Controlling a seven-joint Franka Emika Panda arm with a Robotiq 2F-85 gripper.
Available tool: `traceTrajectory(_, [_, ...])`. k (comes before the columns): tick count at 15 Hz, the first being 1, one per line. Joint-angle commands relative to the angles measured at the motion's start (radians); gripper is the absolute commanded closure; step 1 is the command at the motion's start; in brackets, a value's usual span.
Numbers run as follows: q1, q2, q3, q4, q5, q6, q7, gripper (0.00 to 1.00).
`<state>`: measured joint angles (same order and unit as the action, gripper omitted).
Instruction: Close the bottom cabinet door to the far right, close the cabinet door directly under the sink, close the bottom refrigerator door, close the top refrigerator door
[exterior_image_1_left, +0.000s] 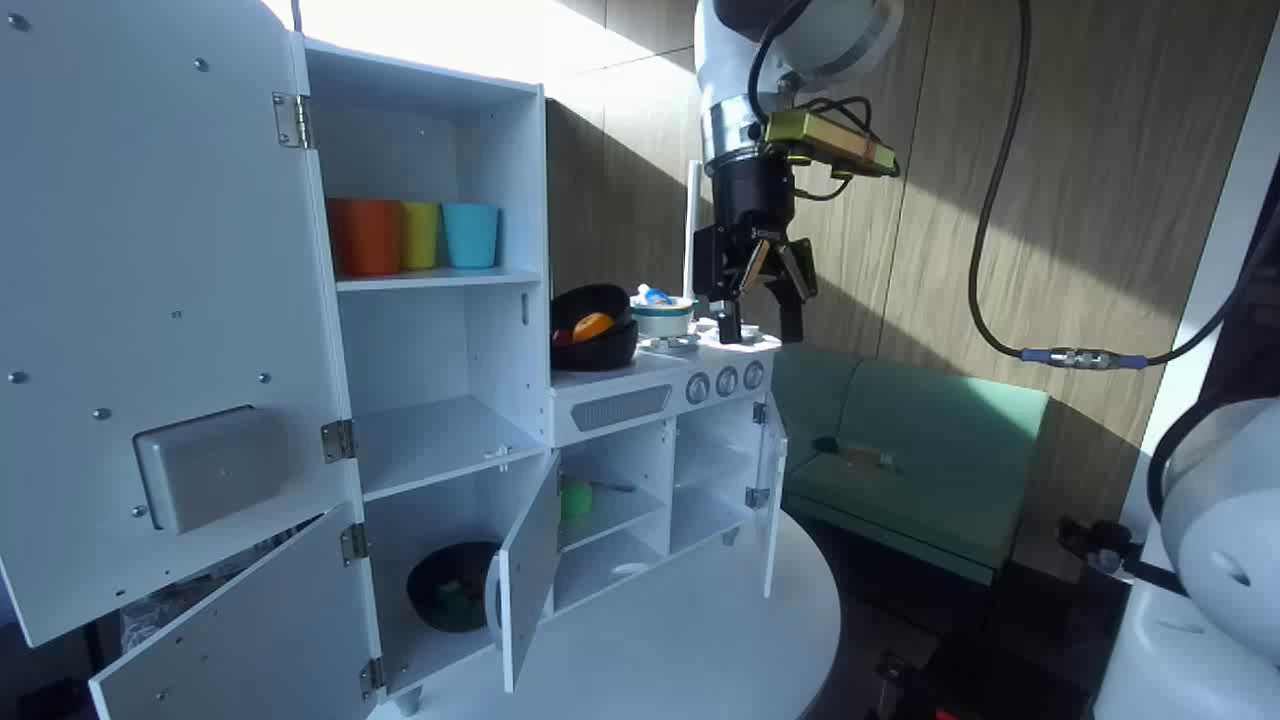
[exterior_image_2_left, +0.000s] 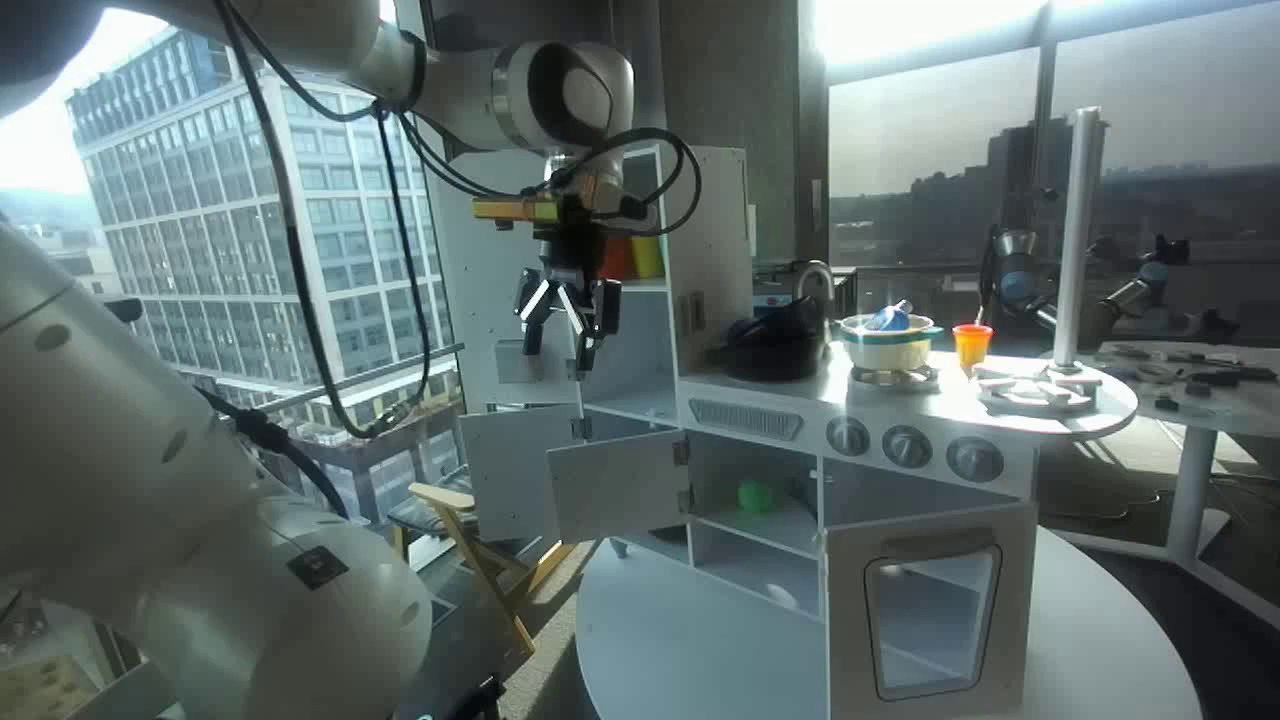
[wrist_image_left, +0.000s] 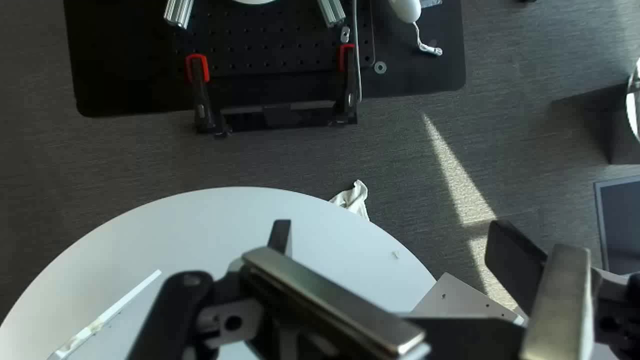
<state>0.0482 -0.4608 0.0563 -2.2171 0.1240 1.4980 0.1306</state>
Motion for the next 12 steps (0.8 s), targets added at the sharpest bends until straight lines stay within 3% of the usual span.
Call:
traceTrajectory(1, [-0.007,0.001,0.005,0.004,0.002,-0.002,-0.002,0.00])
traceTrajectory(7, [-0.007,-0.002,0.005,0.011,0.002,-0.002,-0.002,0.00])
traceTrajectory(10, [-0.045,-0.004,0.027,-0.046,-0.083,0.075,0.094,0.00])
traceTrajectory(12, [-0.086,0.010,0.001,-0.092,-0.134,0.115,0.153,0.00])
